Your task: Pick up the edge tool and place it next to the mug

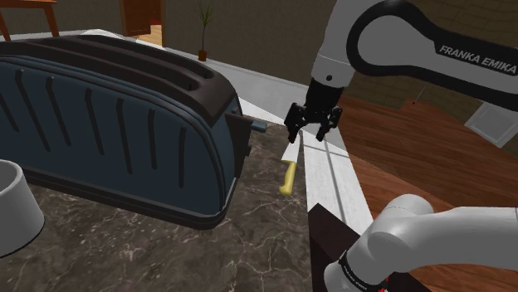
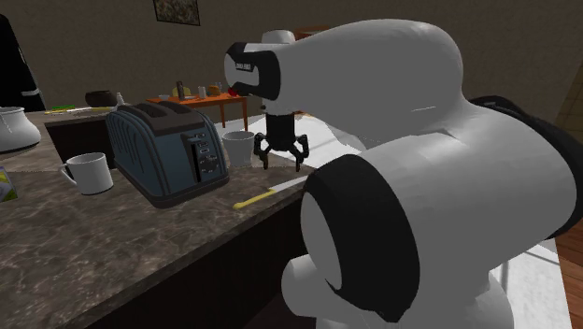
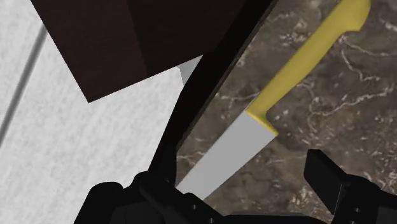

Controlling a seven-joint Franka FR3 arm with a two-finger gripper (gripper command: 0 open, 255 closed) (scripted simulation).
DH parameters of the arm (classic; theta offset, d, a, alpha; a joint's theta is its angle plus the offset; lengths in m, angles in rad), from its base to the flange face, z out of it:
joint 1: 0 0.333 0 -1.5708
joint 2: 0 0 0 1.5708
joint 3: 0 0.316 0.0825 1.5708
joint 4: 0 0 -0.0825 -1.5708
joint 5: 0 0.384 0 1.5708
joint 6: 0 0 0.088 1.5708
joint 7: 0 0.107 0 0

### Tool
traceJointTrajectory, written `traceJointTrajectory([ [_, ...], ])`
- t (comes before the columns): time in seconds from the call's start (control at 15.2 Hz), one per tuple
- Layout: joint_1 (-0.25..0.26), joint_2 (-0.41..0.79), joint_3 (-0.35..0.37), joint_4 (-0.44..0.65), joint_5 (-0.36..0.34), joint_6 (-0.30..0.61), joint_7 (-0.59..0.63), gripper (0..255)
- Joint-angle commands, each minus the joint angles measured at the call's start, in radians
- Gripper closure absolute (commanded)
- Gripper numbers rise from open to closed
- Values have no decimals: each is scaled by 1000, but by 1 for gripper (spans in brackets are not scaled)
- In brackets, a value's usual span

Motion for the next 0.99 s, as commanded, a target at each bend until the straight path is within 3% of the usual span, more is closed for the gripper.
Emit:
traceJointTrajectory([
  [0.0, -24, 19, 54, -11, 57, -1, 151, 0],
  [0.59, -21, 3, 83, -125, 88, 90, 181, 0],
  [0.92, -21, 3, 83, -125, 88, 90, 181, 0],
])
